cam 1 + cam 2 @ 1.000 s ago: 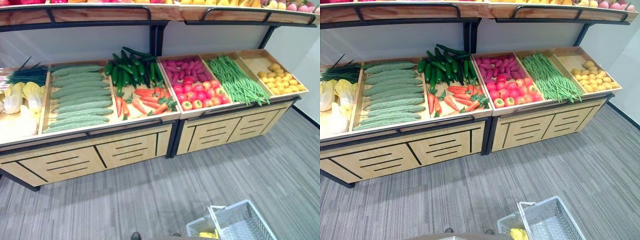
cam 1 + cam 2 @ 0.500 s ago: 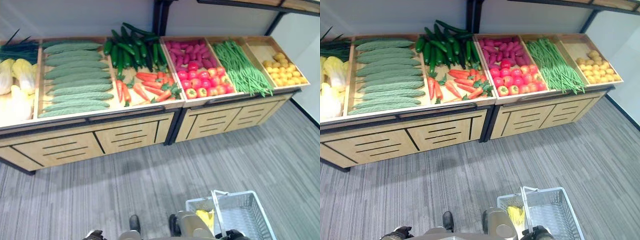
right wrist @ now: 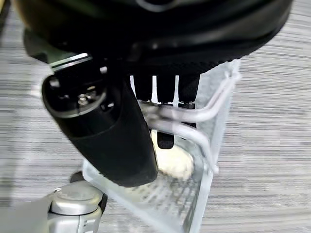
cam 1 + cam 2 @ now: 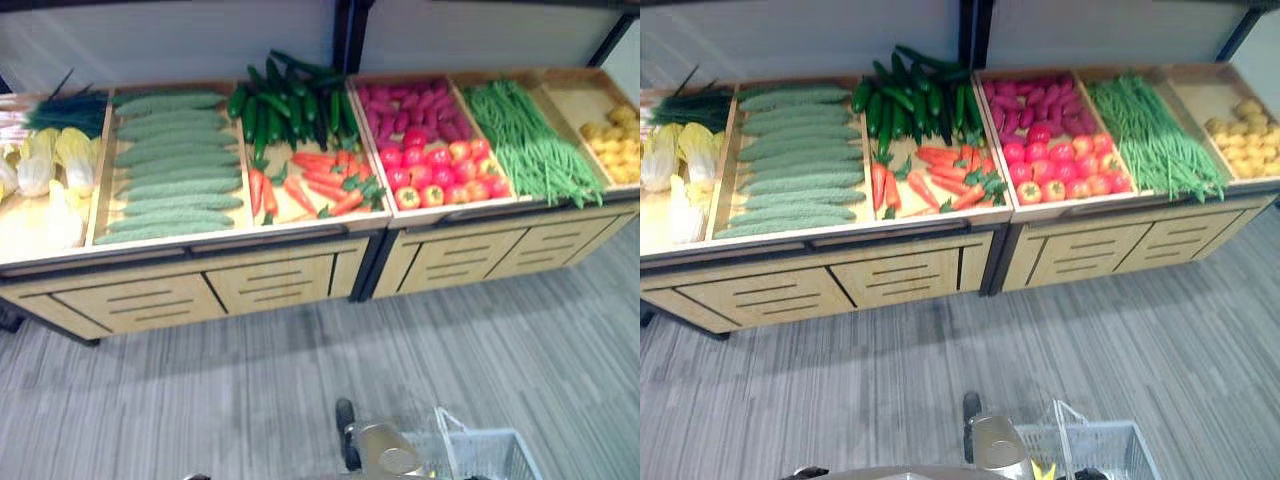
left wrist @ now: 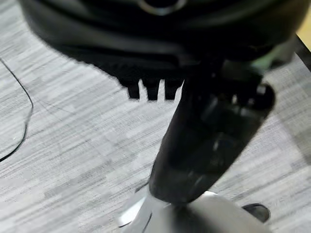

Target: Get the vegetables into the basket

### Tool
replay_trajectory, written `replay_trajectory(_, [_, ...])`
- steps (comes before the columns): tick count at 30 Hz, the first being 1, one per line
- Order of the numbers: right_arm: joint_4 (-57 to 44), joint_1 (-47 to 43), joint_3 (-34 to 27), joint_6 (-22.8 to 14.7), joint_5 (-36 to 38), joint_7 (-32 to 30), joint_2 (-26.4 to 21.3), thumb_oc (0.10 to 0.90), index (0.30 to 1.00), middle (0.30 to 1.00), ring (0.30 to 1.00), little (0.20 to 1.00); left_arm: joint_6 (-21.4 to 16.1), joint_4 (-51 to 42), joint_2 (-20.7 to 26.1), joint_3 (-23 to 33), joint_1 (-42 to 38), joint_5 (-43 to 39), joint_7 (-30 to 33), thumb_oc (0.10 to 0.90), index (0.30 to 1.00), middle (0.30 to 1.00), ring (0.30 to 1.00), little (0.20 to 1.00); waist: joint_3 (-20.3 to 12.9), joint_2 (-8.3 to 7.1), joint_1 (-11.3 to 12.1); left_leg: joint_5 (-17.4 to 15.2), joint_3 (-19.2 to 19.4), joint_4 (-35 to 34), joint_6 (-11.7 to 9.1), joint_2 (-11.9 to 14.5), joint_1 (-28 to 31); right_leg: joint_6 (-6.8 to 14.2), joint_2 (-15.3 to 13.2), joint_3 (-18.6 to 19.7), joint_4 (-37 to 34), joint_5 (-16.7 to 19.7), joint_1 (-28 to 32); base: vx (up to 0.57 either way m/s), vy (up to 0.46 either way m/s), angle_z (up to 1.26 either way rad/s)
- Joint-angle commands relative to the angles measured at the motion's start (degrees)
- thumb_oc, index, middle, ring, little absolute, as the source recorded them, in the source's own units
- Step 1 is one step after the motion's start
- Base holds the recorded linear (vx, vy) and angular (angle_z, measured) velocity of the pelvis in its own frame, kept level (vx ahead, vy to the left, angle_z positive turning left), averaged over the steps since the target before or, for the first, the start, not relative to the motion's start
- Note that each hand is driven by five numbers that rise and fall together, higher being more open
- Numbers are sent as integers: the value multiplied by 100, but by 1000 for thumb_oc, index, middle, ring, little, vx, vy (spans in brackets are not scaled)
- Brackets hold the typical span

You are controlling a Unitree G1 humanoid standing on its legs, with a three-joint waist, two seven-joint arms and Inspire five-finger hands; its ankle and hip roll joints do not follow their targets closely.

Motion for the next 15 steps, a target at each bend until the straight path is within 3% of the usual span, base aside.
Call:
replay_trajectory(1, [-28,-332,151,-149,55,-78,-313,400,300,300,300,300,-66,-158,-17,-7,-358,-104,66,900,1000,1000,1000,1000,187,117,-90,912,-205,253,-303,-97,594,440,-1,86,-762,907,-360,203,-130,17])
replay_trajectory(5, [-121,-357,144,-176,153,-75,-368,400,300,300,300,300,-76,-221,-70,-63,-387,-164,84,900,1000,1000,1000,1000,133,323,-195,1410,-246,267,-492,107,634,263,144,84,-538,544,-305,181,-112,1])
replay_trajectory(7, [-101,-365,123,-161,200,-93,-392,400,300,300,300,300,-67,-239,-71,-100,-434,-168,81,900,1000,1000,1000,1000,126,388,-256,1526,-293,283,-535,161,574,220,172,151,-483,424,-297,136,-92,18])
replay_trajectory(10, [-51,-371,122,-135,173,-79,-421,400,300,300,300,300,-56,-233,-70,-131,-478,-176,86,900,1000,1000,1000,1000,103,459,-295,1967,-314,562,-648,229,444,101,273,222,-502,305,-199,138,-122,21])
replay_trajectory(11, [-22,-377,134,-123,150,-78,-428,400,300,300,300,300,-66,-260,-65,-117,-466,-209,103,900,1000,1000,1000,1000,103,445,-265,2172,-307,854,-692,223,298,42,290,240,-560,274,-99,96,-111,6])
replay_trajectory(12, [-20,-378,135,-124,150,-78,-427,400,300,300,300,300,-65,-262,-65,-118,-465,-209,103,900,1000,1000,1000,1000,102,445,-268,2167,-312,867,-695,225,288,40,290,236,-564,276,-99,143,-177,4])
replay_trajectory(13, [7,-406,137,-109,139,-85,-447,400,300,300,300,300,-53,-278,-43,-106,-464,-258,123,900,1000,1000,1000,1000,187,293,-180,2424,-215,1557,-732,193,-146,-34,226,299,-712,282,142,125,-162,0])
replay_trajectory(15, [26,-407,145,-94,136,-97,-451,400,300,300,300,300,-34,-269,-19,-57,-445,-318,144,900,1000,1000,1000,1000,253,164,-67,2392,-149,1930,-663,161,-348,-69,206,396,-820,240,338,147,-158,-14])
